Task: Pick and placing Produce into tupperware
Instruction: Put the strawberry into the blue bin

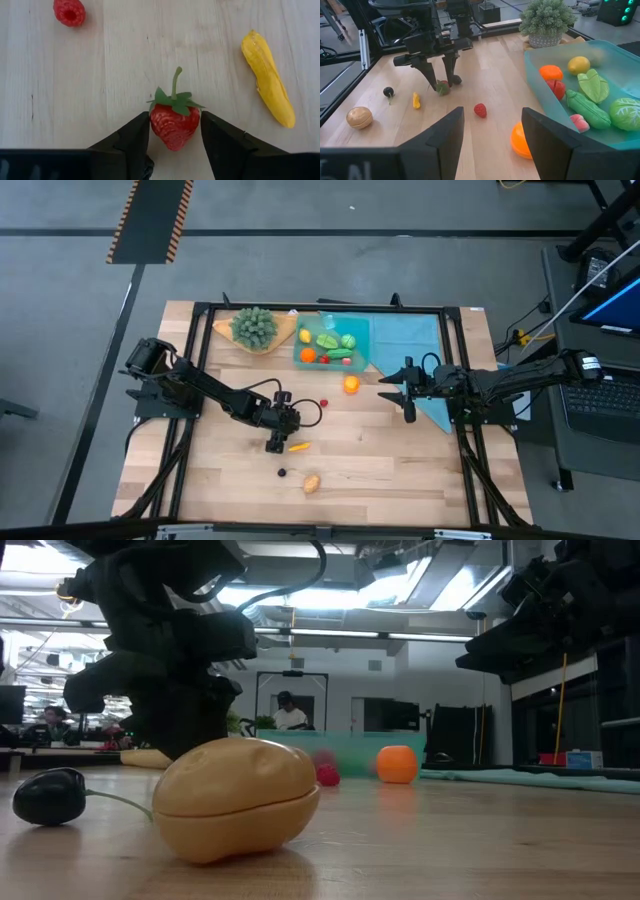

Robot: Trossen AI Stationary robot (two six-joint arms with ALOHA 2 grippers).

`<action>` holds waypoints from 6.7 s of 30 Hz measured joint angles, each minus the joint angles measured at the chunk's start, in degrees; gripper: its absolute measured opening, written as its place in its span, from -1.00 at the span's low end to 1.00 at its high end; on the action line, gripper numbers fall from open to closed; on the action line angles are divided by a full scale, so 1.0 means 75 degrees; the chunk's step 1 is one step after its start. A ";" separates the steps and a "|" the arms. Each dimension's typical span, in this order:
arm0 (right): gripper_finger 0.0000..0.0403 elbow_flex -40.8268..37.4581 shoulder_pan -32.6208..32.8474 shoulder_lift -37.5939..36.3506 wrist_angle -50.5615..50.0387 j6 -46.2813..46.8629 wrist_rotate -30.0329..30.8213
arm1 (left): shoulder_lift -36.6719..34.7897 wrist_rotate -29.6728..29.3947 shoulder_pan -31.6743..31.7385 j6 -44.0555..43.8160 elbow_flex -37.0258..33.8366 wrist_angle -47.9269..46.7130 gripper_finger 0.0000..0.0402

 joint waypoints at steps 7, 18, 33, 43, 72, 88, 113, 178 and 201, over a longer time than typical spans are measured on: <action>0.00 0.0000 0.0000 0.0000 0.0000 0.0001 0.0000 | 0.0000 0.0000 0.0000 -0.0002 0.0000 0.0000 -0.20; 0.00 0.0000 0.0000 0.0000 0.0000 0.0003 0.0000 | -0.0003 -0.0003 -0.0003 0.0001 0.0000 0.0006 -0.33; 0.00 0.0000 0.0000 0.0000 0.0000 0.0003 0.0000 | -0.0024 -0.0006 -0.0003 0.0004 0.0000 -0.0068 -0.41; 0.00 0.0000 0.0001 -0.0003 -0.0002 0.0003 0.0000 | -0.0552 -0.0002 0.0000 0.0004 0.0000 -0.0645 -0.41; 0.00 0.0000 0.0003 -0.0003 -0.0141 0.0008 -0.0001 | -0.5569 0.0000 0.1597 0.0808 -0.0520 -0.2404 -0.48; 0.00 0.0000 0.0005 -0.0003 -0.0143 0.0023 -0.0002 | -0.7886 0.0085 0.2005 0.1125 -0.2781 0.0001 -0.48; 0.00 0.0000 0.0003 -0.0003 -0.0134 0.0011 -0.0003 | -0.8542 0.0623 0.2038 0.1181 -0.4508 0.2858 -0.48; 0.00 0.0000 0.0003 -0.0003 -0.0117 0.0005 0.0000 | -0.3890 0.2439 0.5120 0.1266 -0.3141 0.6741 -0.42; 0.00 0.0000 0.0003 -0.0003 -0.0189 0.0006 0.0003 | -0.1457 0.3491 0.5689 0.1291 -0.0823 0.5747 -0.39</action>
